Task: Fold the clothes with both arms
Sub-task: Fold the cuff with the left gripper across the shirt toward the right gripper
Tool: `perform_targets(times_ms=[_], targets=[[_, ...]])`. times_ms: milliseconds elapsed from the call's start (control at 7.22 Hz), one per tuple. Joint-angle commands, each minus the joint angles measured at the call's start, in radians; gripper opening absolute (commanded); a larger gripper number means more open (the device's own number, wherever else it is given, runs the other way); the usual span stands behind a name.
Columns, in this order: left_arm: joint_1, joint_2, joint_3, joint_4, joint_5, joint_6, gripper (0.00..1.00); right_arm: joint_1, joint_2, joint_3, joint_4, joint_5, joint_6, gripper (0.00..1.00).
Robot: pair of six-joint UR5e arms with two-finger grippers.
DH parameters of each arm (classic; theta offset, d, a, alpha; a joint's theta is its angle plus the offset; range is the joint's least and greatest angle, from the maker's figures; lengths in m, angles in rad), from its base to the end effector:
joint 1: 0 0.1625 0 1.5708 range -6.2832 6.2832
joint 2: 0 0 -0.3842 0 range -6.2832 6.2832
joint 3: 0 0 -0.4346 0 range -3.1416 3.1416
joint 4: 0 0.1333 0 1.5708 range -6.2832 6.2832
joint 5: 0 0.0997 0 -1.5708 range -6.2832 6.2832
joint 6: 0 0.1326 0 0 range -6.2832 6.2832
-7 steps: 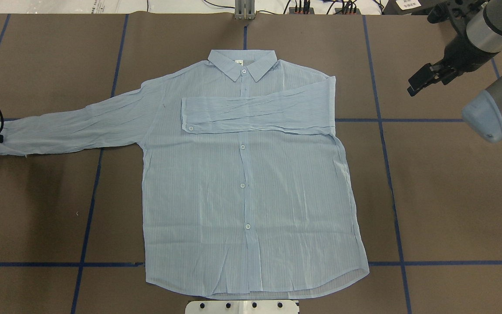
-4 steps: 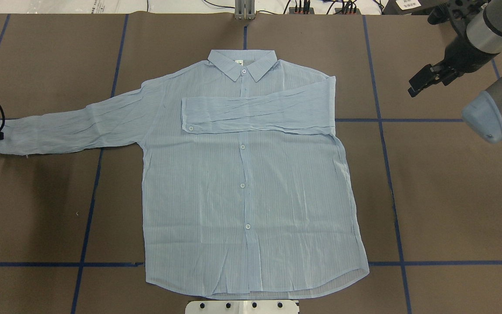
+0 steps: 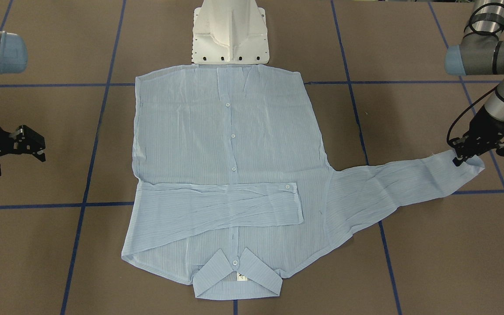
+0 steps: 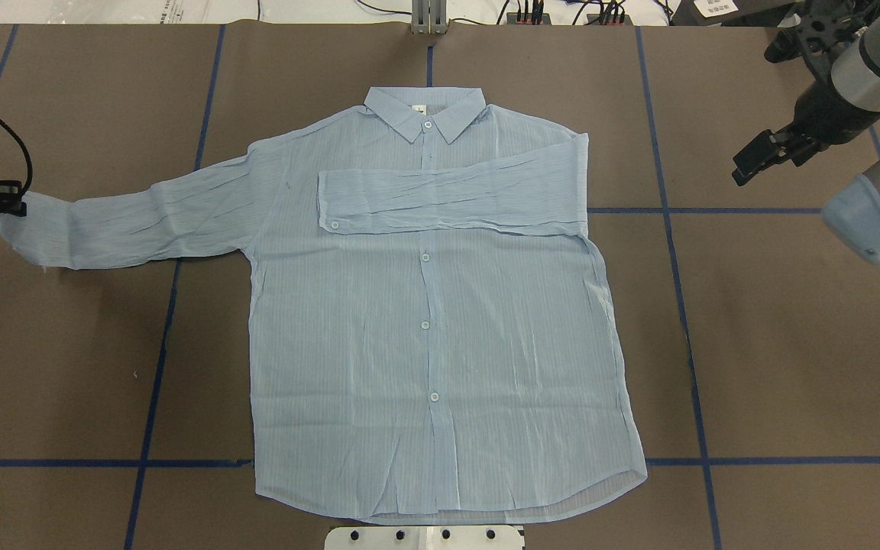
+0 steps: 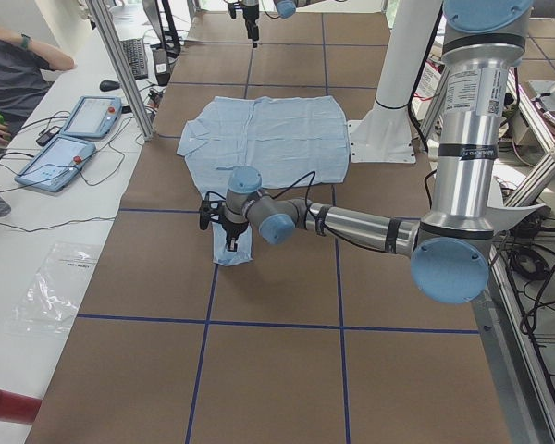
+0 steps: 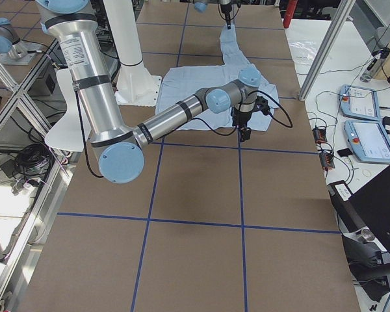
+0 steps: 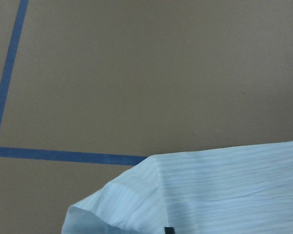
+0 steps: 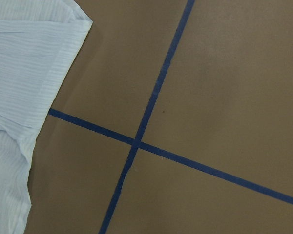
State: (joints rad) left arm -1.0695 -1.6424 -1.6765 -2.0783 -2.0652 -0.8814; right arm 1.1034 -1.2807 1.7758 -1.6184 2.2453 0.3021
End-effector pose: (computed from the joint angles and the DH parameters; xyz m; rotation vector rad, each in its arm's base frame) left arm 0.2297 -0.5655 0.4964 0.2140 0.7936 -0.1893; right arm -0.2374 -0.5825 0.3744 0.1505 -0.7785 -0.3075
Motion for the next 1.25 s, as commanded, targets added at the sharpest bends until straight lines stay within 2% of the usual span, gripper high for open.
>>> perform_targets(times_ms=[0,277,415,692,831,1108], targets=[[0.002,-0.197,-0.100,0.291,-0.004,-0.109,0.00,0.003,-0.051,0.002,0.011,0.000,-0.018,1.00],[0.057,-0.446,-0.103,0.514,-0.059,-0.264,0.00,0.022,-0.110,0.002,0.012,0.005,-0.104,1.00],[0.084,-0.574,-0.079,0.544,-0.064,-0.372,0.00,0.035,-0.130,0.007,0.014,0.007,-0.106,1.00],[0.109,-0.762,0.005,0.544,-0.145,-0.528,0.00,0.042,-0.134,0.002,0.012,0.005,-0.106,1.00],[0.159,-0.805,0.058,0.532,-0.139,-0.575,0.00,0.050,-0.134,0.002,0.012,0.007,-0.104,1.00],[0.187,-0.807,0.121,0.430,-0.136,-0.631,0.00,0.053,-0.134,0.001,0.012,0.007,-0.104,1.00]])
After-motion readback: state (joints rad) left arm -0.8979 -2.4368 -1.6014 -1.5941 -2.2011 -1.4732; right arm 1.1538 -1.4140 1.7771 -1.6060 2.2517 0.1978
